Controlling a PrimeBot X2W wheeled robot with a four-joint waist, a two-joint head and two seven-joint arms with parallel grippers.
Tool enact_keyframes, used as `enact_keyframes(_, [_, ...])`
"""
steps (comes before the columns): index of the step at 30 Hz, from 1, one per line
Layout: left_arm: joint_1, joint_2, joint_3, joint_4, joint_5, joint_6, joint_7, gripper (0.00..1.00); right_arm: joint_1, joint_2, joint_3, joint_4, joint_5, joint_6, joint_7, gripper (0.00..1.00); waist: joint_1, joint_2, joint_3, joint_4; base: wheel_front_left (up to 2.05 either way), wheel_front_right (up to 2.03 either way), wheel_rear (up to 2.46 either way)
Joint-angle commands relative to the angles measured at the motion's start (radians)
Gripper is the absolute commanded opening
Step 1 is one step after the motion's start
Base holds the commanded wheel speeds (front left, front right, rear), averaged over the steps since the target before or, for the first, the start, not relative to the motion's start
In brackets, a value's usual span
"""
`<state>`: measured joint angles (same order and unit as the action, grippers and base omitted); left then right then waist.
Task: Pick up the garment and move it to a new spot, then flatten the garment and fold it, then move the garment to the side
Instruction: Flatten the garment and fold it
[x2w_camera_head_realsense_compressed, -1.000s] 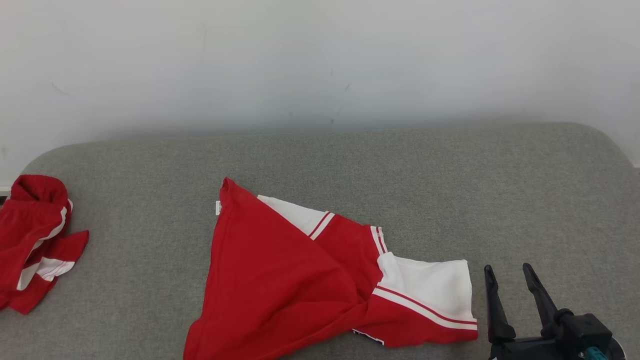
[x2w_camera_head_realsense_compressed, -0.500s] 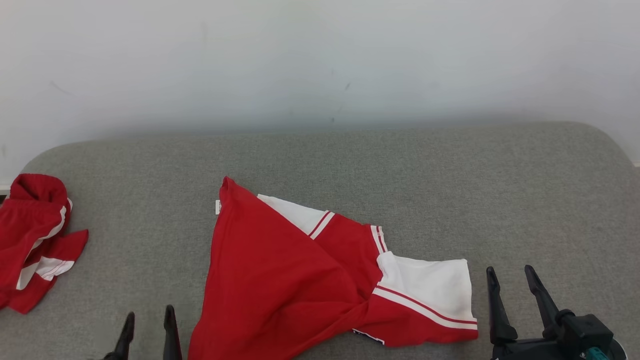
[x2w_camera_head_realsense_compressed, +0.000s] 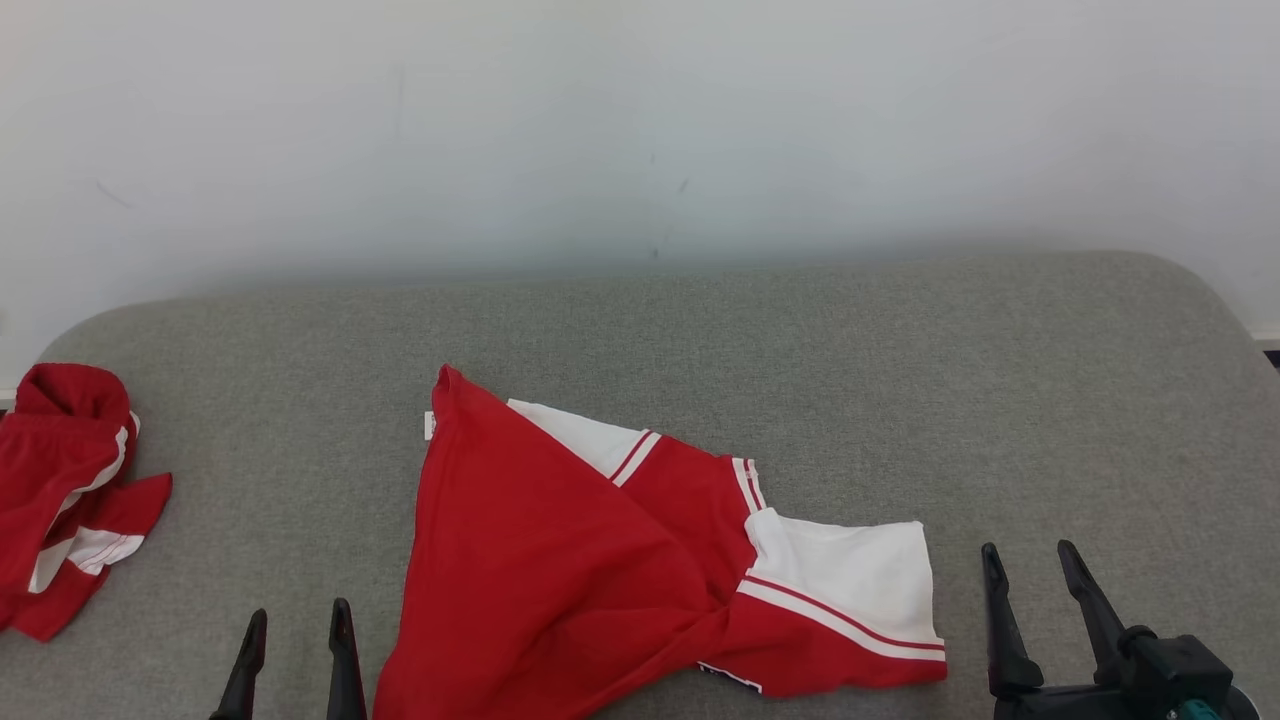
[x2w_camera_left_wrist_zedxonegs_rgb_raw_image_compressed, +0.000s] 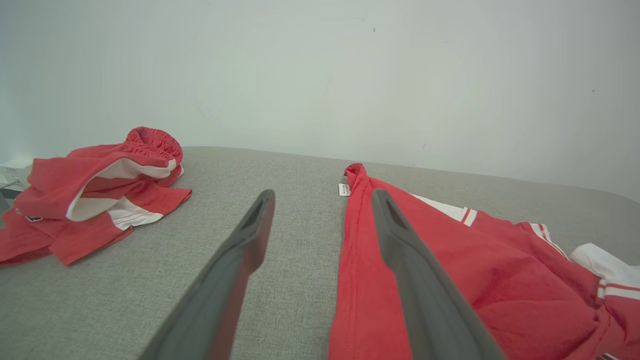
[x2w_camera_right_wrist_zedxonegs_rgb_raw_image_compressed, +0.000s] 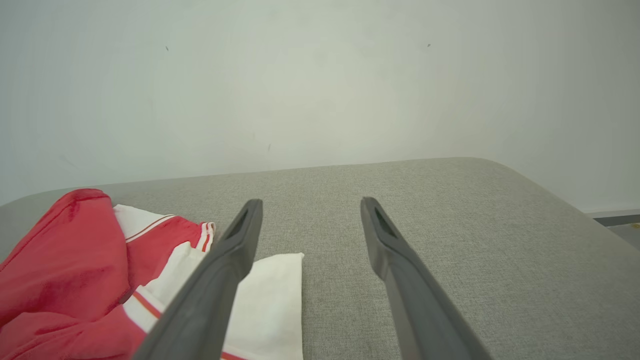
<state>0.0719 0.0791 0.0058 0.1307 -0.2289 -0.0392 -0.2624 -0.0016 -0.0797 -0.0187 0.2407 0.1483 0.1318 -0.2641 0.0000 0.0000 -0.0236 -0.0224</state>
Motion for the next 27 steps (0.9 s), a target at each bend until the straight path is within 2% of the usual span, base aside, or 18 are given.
enact_keyframes(1, [0.009,-0.005,0.007,0.0,0.012,-0.006,-0.003,1.0,0.006,-0.005,-0.002,0.003,0.007,-0.002,0.0,1.0,0.0,0.0,-0.002,0.0,0.0,0.0,0.0])
enact_keyframes(11, [0.002,-0.024,0.007,-0.008,0.055,-0.035,-0.004,1.0,-0.066,-0.065,0.044,0.097,0.024,-0.002,0.0,1.0,0.0,0.0,0.007,0.032,0.0,0.0,0.0])
enact_keyframes(19, [0.004,-0.028,-0.005,-0.001,0.061,-0.046,-0.004,1.0,-0.182,-0.123,0.098,0.278,0.054,-0.002,0.0,1.0,0.0,0.0,0.025,0.089,0.0,0.0,0.0])
enact_keyframes(27, [-0.008,-0.028,-0.01,-0.002,0.057,-0.054,-0.004,1.0,-0.264,-0.138,0.131,0.442,0.087,-0.002,0.0,1.0,0.0,0.0,0.052,0.129,0.0,0.0,0.0])
